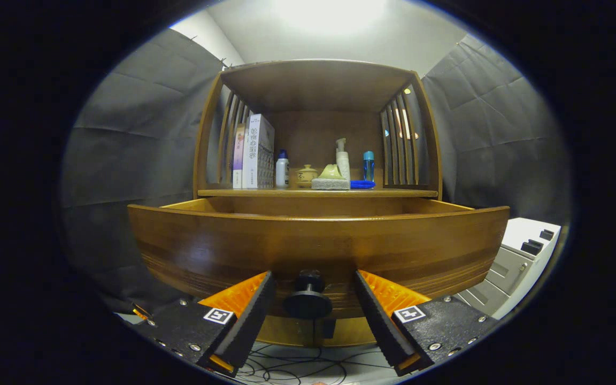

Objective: Pull open the drawer, take out the items inside it, and place them on the countertop above the cabinet.

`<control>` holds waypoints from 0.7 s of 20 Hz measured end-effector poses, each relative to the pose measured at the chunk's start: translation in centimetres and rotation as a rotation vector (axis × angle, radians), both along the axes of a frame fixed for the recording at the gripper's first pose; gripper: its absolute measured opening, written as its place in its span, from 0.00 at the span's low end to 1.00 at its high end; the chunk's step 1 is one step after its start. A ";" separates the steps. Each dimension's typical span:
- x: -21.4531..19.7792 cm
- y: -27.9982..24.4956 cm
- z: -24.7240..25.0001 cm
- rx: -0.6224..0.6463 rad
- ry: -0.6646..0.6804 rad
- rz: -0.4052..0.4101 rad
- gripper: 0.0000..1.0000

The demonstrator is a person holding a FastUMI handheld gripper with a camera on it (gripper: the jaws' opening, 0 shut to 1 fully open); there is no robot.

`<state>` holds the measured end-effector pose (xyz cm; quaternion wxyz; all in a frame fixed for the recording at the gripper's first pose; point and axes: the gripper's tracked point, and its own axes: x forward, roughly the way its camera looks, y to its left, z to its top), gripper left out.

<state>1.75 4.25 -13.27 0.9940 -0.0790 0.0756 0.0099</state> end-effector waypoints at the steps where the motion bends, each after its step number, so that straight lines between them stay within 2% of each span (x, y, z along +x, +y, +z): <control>1: 0.1 0.0 0.0 -0.003 -0.002 -0.003 0.93; 14: 2.4 -0.4 0.0 0.027 0.012 -0.001 0.95</control>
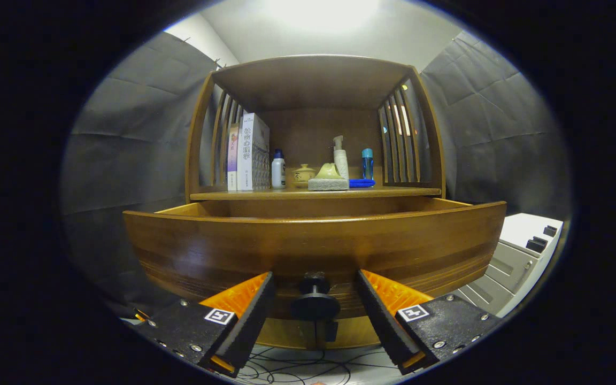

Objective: Pull open the drawer, take out the items inside it, and place them on the countertop above the cabinet.

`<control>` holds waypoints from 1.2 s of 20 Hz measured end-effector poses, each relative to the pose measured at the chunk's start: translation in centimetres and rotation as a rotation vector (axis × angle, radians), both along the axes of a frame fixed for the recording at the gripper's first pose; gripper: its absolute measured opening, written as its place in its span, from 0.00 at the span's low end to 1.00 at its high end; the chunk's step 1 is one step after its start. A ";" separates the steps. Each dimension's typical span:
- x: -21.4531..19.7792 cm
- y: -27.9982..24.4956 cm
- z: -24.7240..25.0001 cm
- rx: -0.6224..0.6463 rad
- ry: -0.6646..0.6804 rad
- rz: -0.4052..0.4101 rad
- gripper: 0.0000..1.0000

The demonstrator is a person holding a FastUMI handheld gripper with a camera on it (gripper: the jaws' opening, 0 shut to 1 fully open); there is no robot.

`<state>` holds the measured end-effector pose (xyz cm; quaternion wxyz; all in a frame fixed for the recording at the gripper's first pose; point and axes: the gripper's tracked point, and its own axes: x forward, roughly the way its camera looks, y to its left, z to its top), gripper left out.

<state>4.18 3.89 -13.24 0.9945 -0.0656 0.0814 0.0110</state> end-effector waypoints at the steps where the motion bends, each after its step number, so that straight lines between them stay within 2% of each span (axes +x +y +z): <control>1: 0.2 0.0 0.0 0.001 0.004 0.000 0.95; 24: 7.8 0.4 0.3 0.012 0.013 -0.010 0.95</control>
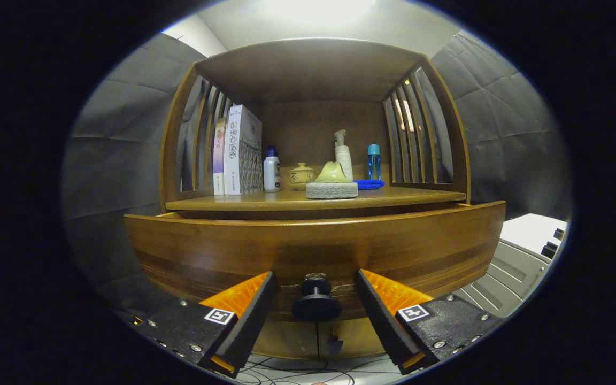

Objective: Pull open the drawer, take out the items inside it, and place them on the countertop above the cabinet.

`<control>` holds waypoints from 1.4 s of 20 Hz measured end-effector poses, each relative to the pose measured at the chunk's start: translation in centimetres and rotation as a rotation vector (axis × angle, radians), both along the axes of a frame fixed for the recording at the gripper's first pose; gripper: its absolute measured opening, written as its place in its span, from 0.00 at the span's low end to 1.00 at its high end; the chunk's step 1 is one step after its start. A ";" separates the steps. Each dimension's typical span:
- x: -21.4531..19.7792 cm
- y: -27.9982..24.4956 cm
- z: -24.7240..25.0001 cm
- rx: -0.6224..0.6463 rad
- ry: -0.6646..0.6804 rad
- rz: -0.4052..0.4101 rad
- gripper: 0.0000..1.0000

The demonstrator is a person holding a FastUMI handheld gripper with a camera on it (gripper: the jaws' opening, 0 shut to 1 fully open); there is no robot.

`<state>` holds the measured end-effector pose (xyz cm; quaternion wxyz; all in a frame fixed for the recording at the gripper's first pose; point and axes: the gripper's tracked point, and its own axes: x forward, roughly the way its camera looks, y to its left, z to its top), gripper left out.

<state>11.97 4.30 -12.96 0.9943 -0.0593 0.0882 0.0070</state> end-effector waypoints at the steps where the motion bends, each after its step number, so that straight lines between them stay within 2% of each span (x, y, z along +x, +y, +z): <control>1: 0.5 0.0 -0.1 0.000 0.002 0.000 0.95; 19: 7.1 0.3 -0.6 -0.011 -0.008 -0.011 0.95; 28: 7.2 0.0 -0.6 -0.038 -0.012 -0.003 0.95</control>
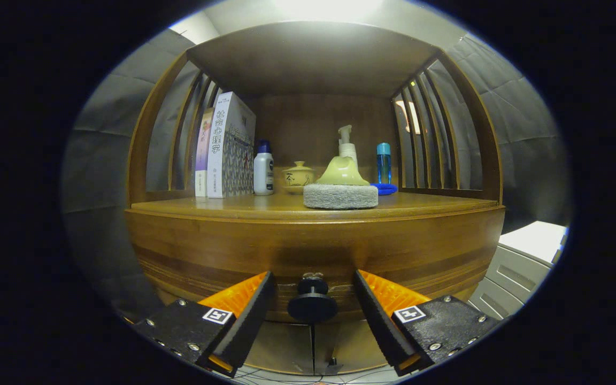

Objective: Pull open the drawer, take out the items inside it, and place them on the countertop above the cabinet.

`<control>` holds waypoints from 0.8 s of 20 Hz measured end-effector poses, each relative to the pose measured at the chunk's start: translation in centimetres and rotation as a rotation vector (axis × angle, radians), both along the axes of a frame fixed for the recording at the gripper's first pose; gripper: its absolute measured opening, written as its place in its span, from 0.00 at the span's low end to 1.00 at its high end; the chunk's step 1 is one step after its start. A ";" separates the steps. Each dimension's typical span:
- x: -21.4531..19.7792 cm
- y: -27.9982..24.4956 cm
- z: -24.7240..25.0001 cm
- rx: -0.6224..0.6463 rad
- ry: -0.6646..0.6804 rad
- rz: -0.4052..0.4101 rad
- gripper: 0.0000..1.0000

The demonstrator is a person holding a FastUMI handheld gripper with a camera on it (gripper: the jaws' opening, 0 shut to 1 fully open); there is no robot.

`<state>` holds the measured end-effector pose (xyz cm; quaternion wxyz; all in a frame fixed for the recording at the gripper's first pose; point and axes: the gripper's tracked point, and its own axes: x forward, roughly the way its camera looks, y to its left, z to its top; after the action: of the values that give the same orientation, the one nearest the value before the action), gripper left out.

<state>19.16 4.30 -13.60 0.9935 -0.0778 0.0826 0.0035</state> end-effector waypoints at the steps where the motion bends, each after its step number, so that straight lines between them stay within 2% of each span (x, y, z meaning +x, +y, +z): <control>1: -0.2 -0.4 0.6 0.012 0.004 -0.006 0.95; 4: -1.8 -1.0 4.0 0.086 -0.030 -0.019 0.94; 9: -6.1 -2.6 10.1 0.088 -0.120 -0.018 0.94; 16: -12.0 -3.5 13.4 0.131 -0.140 0.036 0.93</control>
<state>7.18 0.85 -0.20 0.9996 -0.0142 0.0110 0.0214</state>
